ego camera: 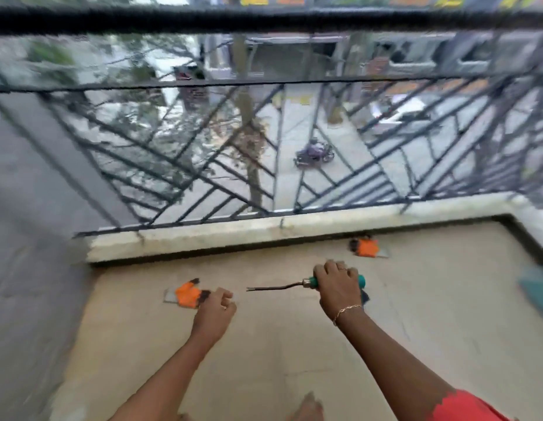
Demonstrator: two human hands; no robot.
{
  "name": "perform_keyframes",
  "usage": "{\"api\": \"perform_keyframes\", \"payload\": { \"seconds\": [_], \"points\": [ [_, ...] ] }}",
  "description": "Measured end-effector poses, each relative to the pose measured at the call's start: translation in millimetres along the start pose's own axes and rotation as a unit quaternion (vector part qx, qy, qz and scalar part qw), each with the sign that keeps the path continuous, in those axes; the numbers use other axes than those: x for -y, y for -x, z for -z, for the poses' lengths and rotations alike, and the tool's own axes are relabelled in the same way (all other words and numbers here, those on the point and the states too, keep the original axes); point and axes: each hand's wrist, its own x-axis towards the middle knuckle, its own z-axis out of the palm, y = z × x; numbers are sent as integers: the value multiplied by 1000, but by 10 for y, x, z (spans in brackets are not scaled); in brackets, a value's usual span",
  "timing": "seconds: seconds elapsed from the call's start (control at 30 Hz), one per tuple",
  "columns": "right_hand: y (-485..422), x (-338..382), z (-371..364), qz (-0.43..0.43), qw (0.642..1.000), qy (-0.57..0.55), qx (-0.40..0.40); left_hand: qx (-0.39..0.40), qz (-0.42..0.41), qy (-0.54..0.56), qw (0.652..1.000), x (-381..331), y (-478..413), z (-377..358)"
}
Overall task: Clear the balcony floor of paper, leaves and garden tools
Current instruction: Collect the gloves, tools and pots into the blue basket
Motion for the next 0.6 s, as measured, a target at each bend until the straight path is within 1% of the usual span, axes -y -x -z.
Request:
{"api": "perform_keyframes", "payload": {
  "seconds": [0.03, 0.1, 0.2, 0.27, 0.33, 0.43, 0.6],
  "points": [
    [37, -240, 9, -23, 1000, -9, -10, 12, -17, -6, 1000, -189, -28, -178],
    [141, -707, -22, -61, 998, 17, -15, 34, -46, -25, 998, -558, -73, -495],
    [319, -1310, -39, -119, 993, 12, -10, 67, -86, -43, 993, -1051, -139, -893],
    [416, -1620, -91, -147, 989, 2, -3, 93, -110, -52, 988, -1322, -210, -1132],
    [461, -1897, -143, -184, 983, -9, 21, 117, -133, -71, 982, -1574, -316, -1359],
    [443, -2297, -230, -228, 973, -17, 12, 144, -154, -88, 973, -1942, -532, -1699],
    [195, -3081, -215, -290, 957, -9, 30, 185, -188, -136, 955, -2670, -1006, -2295]
  ]
}}
